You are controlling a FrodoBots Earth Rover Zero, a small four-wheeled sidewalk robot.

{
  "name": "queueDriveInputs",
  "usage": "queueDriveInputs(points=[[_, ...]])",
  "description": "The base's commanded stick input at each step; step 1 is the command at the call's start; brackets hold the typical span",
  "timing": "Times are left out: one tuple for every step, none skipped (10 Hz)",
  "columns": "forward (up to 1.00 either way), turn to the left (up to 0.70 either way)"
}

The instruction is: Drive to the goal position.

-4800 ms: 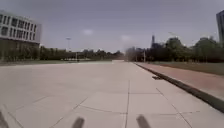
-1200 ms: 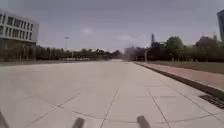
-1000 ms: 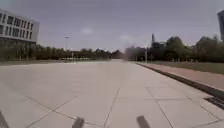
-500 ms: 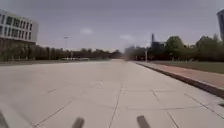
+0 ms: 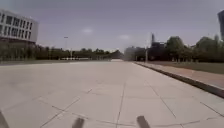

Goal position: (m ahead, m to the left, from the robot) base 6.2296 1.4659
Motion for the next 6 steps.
queueDriveInputs(points=[[0.7, 0.0], [0.7, 0.0], [0.7, 0.0], [0.7, 0.0], [0.7, 0.0], [0.7, 0.0]])
